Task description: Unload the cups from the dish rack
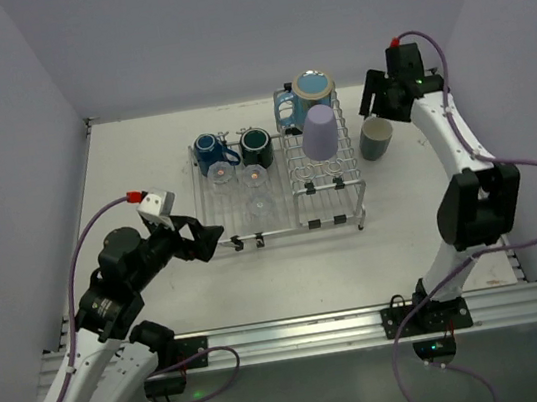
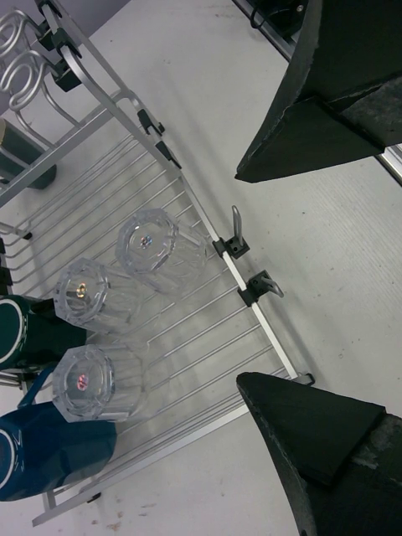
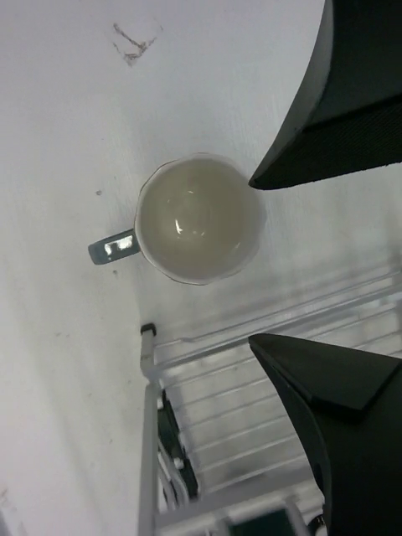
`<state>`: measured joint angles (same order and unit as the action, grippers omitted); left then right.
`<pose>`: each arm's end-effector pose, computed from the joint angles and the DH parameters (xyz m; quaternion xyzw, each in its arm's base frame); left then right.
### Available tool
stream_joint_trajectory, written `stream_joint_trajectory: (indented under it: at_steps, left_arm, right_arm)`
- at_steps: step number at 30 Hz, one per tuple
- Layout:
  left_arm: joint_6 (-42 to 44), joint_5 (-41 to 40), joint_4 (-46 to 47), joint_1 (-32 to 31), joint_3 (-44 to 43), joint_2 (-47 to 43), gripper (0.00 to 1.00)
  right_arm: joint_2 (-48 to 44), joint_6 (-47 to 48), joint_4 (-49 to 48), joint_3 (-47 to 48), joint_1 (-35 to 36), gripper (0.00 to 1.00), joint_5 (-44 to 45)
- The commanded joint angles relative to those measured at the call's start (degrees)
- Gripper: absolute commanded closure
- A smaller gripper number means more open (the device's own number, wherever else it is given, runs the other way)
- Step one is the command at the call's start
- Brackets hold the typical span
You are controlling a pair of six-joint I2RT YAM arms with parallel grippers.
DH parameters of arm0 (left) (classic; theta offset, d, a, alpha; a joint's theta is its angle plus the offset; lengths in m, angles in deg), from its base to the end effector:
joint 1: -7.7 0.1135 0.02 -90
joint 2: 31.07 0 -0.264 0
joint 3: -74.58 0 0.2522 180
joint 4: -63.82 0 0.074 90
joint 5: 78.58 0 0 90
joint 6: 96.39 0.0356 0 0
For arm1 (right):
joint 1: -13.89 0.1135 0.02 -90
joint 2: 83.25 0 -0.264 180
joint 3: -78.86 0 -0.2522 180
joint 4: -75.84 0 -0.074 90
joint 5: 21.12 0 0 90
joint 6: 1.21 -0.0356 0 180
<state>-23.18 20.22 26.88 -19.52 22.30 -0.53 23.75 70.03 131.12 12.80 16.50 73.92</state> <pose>0.1151 -0.0653 0.3124 0.1184 0.7846 -0.2834 0.5386 0.4200 0.0160 0.3147 0.1466 0.9223 0.0255 0.3567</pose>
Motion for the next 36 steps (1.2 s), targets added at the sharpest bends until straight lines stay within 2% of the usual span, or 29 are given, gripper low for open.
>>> stream_joint_trajectory:
  at_steps: [1,5,6,8,10,12,15,20,31,36]
  left_arm:
    - [1.5,1.2,2.6,0.8,0.4,0.1,0.00]
    - [1.5,1.5,2.8,0.9,0.5,0.0,0.00]
    - [1.5,1.6,2.8,1.0,0.5,0.0,0.00]
    - [1.6,1.7,2.9,1.0,0.6,0.1,0.00]
    - [1.5,2.0,3.0,1.1,0.6,0.4,0.00]
    - [1.6,2.1,3.0,1.4,0.6,0.7,0.00]
    - [1.6,2.2,3.1,1.7,0.6,0.9,0.00]
    - [1.6,2.6,3.1,2.6,0.6,1.5,0.00]
    - [1.7,4.2,3.3,3.8,0.6,2.1,0.00]
    - [1.8,4.3,3.4,3.9,0.7,1.7,0.00]
  right_arm:
    - [-16.7,-2.8,-9.7,-9.3,0.1,0.26,1.6]
    - [-37.3,-3.3,-25.8,-31.7,2.6,0.17,1.0]
    - [-45.1,-3.0,-28.4,-34.7,3.1,0.14,-1.2]
    - [-52.0,-2.8,-35.4,-42.0,4.3,0.10,-4.8]
    - [-59.1,-1.5,-38.8,-44.4,7.1,0.05,-10.6]
    - [-61.1,-0.1,-37.8,-44.0,10.6,0.04,-13.0]
    - [-61.1,1.4,-32.9,-39.8,15.5,0.02,-15.1]
    - [-55.4,4.5,-26.9,-33.3,21.6,0.01,-10.1]
    - [-42.8,8.4,-20.3,-23.5,27.4,0.01,3.0]
    - [-39.5,8.3,-19.7,-22.7,27.9,0.01,4.5]
